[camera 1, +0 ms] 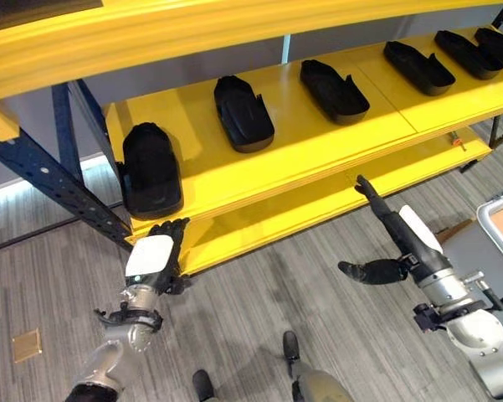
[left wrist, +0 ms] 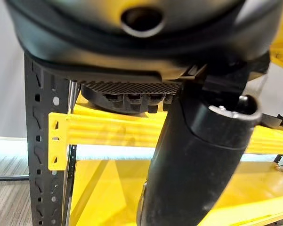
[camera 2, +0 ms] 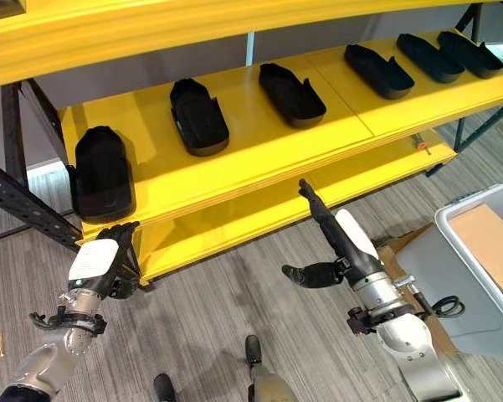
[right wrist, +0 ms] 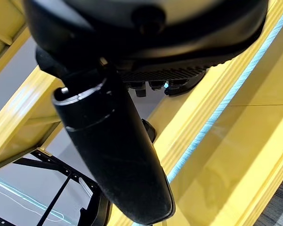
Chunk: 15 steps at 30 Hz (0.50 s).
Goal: Move parts from the plastic box to the shelf.
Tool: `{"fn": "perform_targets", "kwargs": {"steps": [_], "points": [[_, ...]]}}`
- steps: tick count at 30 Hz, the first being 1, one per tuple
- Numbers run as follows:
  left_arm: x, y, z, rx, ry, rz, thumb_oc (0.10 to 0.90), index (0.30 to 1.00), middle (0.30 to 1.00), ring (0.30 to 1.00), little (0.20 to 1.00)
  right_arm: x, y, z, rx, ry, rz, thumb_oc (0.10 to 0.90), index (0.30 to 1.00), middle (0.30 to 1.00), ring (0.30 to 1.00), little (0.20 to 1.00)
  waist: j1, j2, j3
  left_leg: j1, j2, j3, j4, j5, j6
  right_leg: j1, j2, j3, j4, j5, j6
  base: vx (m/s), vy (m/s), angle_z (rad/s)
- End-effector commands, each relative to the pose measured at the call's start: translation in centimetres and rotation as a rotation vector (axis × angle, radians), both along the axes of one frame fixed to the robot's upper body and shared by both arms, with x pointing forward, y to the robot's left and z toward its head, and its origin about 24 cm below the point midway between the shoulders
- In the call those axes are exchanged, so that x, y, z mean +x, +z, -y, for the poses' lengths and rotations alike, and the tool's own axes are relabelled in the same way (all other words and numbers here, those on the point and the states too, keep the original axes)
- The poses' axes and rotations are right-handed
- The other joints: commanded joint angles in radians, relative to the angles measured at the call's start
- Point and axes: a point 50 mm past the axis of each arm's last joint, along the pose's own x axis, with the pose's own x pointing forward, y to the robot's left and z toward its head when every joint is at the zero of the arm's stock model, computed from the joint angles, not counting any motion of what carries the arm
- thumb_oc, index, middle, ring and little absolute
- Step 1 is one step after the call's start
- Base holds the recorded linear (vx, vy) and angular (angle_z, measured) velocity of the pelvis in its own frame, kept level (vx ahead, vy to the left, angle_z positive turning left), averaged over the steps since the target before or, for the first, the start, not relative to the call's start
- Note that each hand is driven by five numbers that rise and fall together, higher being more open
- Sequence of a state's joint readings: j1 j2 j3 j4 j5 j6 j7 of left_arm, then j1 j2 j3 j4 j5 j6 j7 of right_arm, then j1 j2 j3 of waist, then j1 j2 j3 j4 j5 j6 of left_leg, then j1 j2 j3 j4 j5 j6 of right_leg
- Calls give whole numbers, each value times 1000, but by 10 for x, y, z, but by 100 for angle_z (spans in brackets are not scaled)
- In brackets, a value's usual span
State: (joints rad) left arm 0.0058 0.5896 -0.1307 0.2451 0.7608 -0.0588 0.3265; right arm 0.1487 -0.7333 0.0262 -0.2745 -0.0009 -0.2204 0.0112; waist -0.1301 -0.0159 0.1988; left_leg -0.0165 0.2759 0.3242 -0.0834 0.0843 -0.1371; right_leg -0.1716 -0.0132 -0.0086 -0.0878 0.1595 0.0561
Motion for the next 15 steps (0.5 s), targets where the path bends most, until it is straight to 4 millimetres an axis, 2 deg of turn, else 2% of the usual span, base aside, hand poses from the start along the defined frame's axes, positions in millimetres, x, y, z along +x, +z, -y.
{"fn": "perform_targets", "kwargs": {"steps": [1, 10, 15], "points": [[33, 43, -4, 43, 22, 233, 900, 1000, 1000, 1000, 1000, 2, 48, -13, 49, 63, 281, 900, 1000, 1000, 1000, 1000, -19, -42, -6, 36, 15, -38, -4, 24, -10, 84, -34, -41, 11, -93, 44, 0, 0, 0], [37, 39, -9, 45, 63, 223, 900, 1000, 1000, 1000, 1000, 2, 49, -14, 51, 71, 286, 900, 1000, 1000, 1000, 1000, -22, -45, -5, 33, 18, -33, -4, 26, -12, 76, -34, -38, 12, -91, 44, 0, 0, 0], [39, 48, -14, 51, 85, 266, 900, 1000, 1000, 1000, 1000, 3, 49, -15, 50, 72, 287, 900, 1000, 1000, 1000, 1000, -20, -45, -4, 32, 17, -32, -4, 25, -12, 73, -35, -37, 13, -91, 45, 0, 0, 0]]}}
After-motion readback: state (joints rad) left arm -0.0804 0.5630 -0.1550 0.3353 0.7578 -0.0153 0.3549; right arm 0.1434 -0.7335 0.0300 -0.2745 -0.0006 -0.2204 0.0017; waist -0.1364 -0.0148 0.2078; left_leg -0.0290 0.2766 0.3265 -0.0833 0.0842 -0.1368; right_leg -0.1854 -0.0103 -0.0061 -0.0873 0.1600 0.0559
